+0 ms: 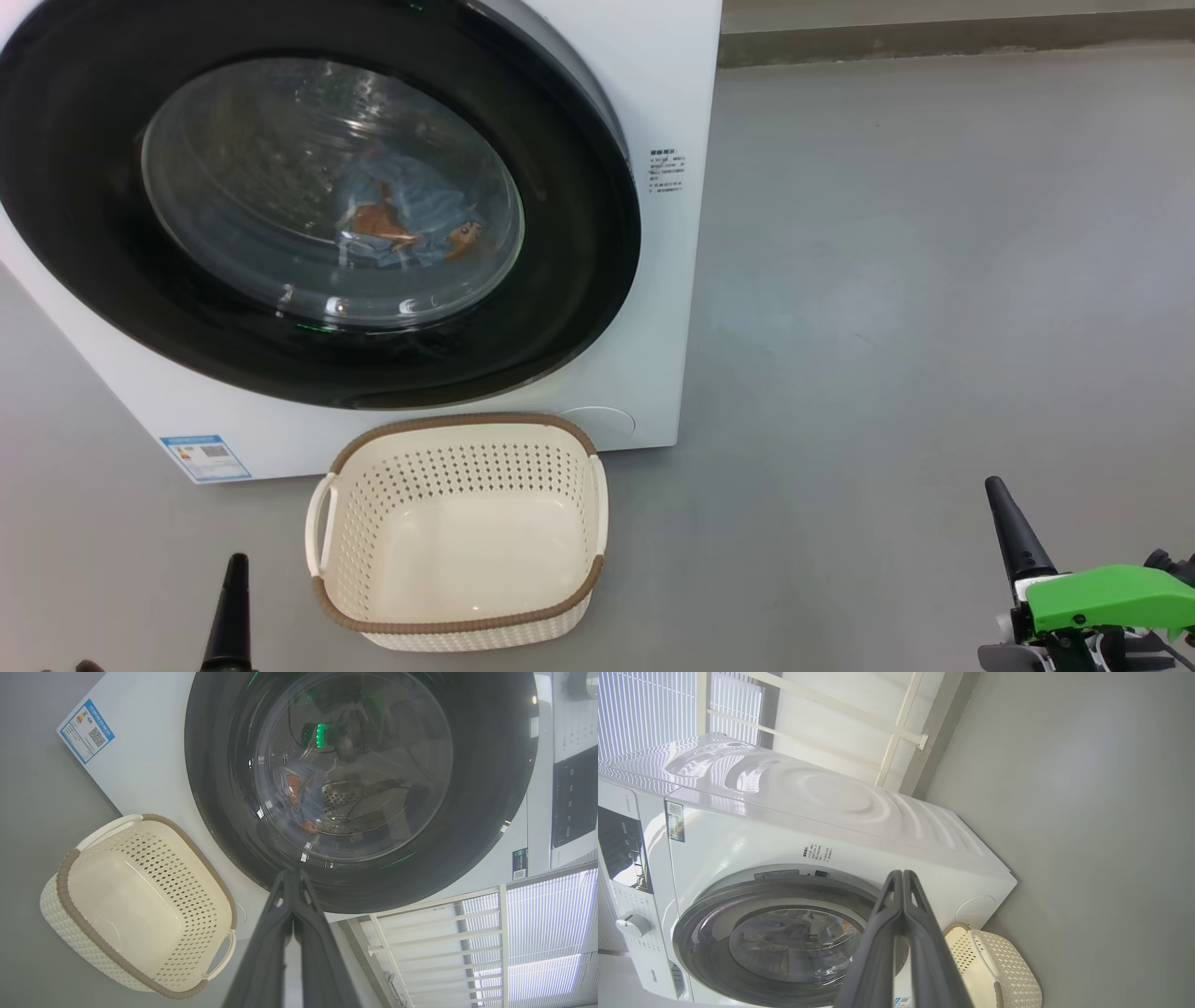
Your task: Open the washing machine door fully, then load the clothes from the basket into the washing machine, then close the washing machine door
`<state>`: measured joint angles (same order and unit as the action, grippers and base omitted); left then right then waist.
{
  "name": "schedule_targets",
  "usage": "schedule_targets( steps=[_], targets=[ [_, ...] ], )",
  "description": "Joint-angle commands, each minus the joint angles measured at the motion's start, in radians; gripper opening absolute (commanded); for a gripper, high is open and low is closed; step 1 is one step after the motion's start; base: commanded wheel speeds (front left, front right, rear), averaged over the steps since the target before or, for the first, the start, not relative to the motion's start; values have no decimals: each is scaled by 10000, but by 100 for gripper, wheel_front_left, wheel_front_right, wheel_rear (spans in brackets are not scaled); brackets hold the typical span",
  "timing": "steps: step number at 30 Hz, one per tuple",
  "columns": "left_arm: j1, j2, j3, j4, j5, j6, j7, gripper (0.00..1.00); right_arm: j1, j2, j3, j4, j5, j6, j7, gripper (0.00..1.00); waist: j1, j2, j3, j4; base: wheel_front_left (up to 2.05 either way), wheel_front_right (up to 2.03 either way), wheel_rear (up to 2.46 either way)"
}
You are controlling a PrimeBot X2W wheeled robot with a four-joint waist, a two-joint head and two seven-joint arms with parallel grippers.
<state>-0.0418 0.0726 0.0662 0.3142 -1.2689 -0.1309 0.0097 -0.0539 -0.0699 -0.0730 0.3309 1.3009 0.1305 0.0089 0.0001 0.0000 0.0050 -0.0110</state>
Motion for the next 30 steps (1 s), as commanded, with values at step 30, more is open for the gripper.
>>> schedule_targets(
  steps=[30],
  targets=[
    [-705, -187, 468, -576, -2996, 2, 931, 0, -590, 161, -368, -745, 2719, 2, 936, 0, -1, 0, -41, 97, 0, 0, 0]
  ],
)
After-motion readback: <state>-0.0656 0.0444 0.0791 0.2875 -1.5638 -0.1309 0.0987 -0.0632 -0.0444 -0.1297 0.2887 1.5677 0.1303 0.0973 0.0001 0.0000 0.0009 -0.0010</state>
